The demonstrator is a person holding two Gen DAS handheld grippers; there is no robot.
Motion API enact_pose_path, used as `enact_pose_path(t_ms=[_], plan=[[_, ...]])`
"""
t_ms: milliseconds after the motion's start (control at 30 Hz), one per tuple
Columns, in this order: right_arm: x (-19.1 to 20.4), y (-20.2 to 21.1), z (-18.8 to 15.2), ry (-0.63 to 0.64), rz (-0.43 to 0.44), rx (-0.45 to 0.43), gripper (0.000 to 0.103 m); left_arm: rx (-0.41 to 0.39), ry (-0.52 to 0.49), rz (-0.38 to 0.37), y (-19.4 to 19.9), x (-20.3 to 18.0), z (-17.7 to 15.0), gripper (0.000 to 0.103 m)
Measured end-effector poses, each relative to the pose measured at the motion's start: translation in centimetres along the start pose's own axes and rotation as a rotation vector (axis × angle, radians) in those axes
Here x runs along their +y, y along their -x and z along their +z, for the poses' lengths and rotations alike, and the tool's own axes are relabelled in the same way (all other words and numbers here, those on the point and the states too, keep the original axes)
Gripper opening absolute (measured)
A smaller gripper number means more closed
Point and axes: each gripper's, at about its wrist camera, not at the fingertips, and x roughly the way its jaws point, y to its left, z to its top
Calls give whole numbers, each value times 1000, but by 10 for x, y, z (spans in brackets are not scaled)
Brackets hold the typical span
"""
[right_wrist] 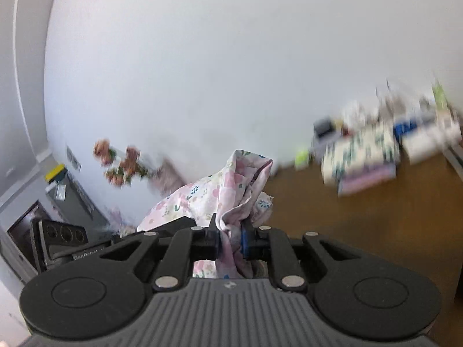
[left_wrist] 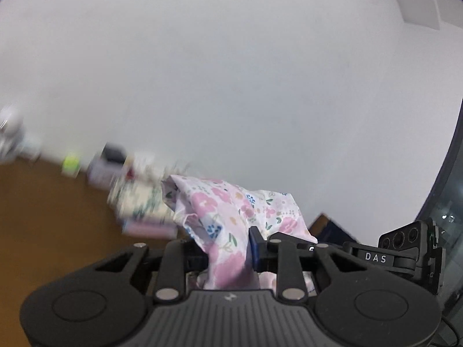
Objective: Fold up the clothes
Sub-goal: 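Carry the folded dress with both grippers onto the stack of clothes, then open both grippers to release the dress and withdraw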
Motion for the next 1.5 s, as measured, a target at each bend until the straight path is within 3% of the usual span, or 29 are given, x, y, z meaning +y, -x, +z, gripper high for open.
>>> enact_pose_path(t_ms=[133,333,500,600,633,667,700,800,867,1000,1067,1167,1233,1267,1333,1433,1500], plan=[[-23,-33,77,15,-42,-26,13,-13,15,-31,-69,19,60,24],[-105,-118,150,-58,-130,36,13,40,48,16,-185,79,93,24],[-186,-197,164,-151,-233,152,13,121,112,105,-268,138,70,25],[-218,-237,147,-130,-339,231,13,188,155,154,-304,174,44,36],[-223,-246,139,-106,-370,255,15,180,160,152,-302,178,42,46],[-227,-252,132,-77,-391,258,21,173,165,149,-301,181,40,46],[-229,-256,126,-47,-411,258,35,166,171,147,-299,184,38,47],[-220,-250,125,36,-459,225,51,144,183,143,-294,193,33,60],[-210,-242,131,72,-511,194,65,140,124,213,-285,180,38,67],[-181,-215,144,146,-614,117,70,71,51,250,-248,147,56,68],[-157,-192,149,185,-618,84,73,44,-11,323,-219,120,62,72],[-110,-152,146,261,-599,39,82,23,-116,415,-173,79,58,79],[-73,-118,135,309,-566,5,91,4,-194,395,-139,49,41,81],[-54,-98,127,329,-532,-12,101,-23,-210,386,-119,38,28,81],[-23,-61,105,355,-461,-40,103,-64,-218,389,-82,18,1,85],[16,-12,63,365,-380,-36,103,-35,-218,432,-36,2,-43,86],[32,15,29,336,-369,-24,103,-32,-228,504,-4,-11,-77,88]])
